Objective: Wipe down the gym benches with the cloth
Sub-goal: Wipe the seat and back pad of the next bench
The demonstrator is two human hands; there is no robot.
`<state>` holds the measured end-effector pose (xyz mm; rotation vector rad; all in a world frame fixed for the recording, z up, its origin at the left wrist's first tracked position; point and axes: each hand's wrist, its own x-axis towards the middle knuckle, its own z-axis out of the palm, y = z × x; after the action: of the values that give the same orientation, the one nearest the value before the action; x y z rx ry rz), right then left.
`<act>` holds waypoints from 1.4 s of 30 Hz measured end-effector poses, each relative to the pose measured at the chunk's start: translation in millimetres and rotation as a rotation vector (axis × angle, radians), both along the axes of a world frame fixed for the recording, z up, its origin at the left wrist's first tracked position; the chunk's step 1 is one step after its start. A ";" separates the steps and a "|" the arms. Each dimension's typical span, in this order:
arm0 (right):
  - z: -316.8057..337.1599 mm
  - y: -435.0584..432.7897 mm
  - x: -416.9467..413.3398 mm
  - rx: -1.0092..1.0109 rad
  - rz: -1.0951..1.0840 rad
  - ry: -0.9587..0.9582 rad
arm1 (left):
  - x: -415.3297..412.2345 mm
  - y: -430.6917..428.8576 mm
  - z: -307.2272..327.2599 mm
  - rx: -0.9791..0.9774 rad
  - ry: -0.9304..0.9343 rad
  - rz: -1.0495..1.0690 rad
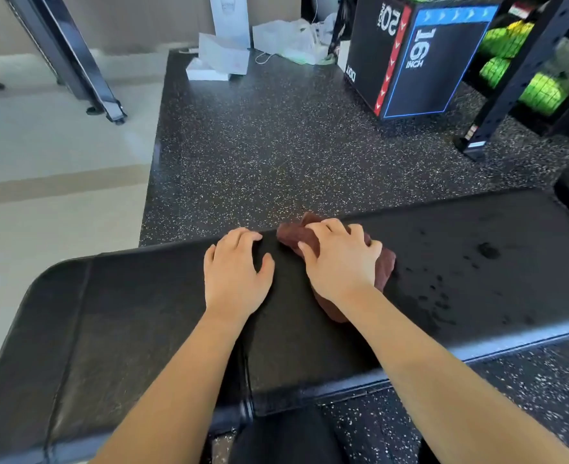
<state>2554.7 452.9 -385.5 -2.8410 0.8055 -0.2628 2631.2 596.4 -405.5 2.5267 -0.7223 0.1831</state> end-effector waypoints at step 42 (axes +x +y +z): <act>0.2 -53.9 -121.3 0.025 -0.095 -0.025 | -50.1 -62.3 -4.3 -0.008 0.017 -0.119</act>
<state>2433.4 399.0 -385.3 -2.7744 0.9328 -0.2980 2581.1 534.1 -409.8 2.4661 -0.8605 0.1225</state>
